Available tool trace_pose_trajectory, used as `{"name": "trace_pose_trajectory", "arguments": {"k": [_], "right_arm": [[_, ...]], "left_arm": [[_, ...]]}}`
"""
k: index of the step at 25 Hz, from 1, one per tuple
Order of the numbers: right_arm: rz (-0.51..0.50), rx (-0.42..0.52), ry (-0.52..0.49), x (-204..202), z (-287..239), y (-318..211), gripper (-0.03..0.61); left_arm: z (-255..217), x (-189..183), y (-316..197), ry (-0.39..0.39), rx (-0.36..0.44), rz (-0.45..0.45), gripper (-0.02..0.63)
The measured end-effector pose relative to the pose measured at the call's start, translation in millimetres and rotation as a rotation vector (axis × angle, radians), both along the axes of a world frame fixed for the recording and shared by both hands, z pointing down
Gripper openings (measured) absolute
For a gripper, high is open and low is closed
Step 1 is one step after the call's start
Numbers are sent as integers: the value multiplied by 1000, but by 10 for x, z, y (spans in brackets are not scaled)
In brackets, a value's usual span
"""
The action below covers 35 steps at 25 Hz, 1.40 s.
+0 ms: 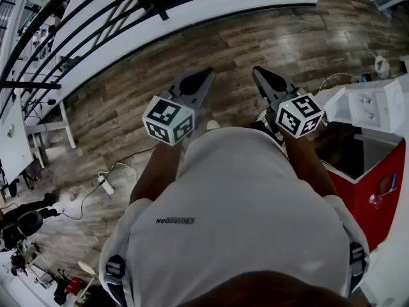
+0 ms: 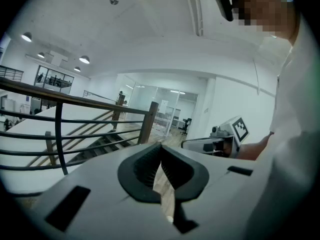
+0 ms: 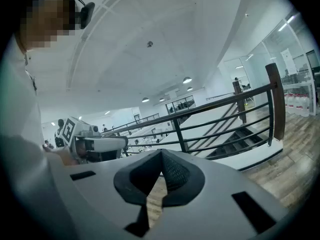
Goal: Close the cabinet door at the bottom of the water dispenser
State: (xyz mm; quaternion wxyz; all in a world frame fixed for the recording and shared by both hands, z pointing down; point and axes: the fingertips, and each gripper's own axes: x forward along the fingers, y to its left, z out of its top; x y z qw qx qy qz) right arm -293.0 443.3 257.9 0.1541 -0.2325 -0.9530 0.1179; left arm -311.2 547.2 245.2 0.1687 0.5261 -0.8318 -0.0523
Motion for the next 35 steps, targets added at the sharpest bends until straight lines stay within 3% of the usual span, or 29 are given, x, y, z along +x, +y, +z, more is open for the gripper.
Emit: {"name": "trace_pose_trajectory", "arguments": {"k": [15,20,35], "right_arm": [[-27,-10,-33,62,-65,229,8],[-53,34,-47,129,-41,360,8],[58,-29,17,479,182,331,8]], "left_arm": [[80,72,125,15,-35,33,-8],[170,175,94,33,-62,82,-8],[347,343,136,57,-102,154,-8]]}}
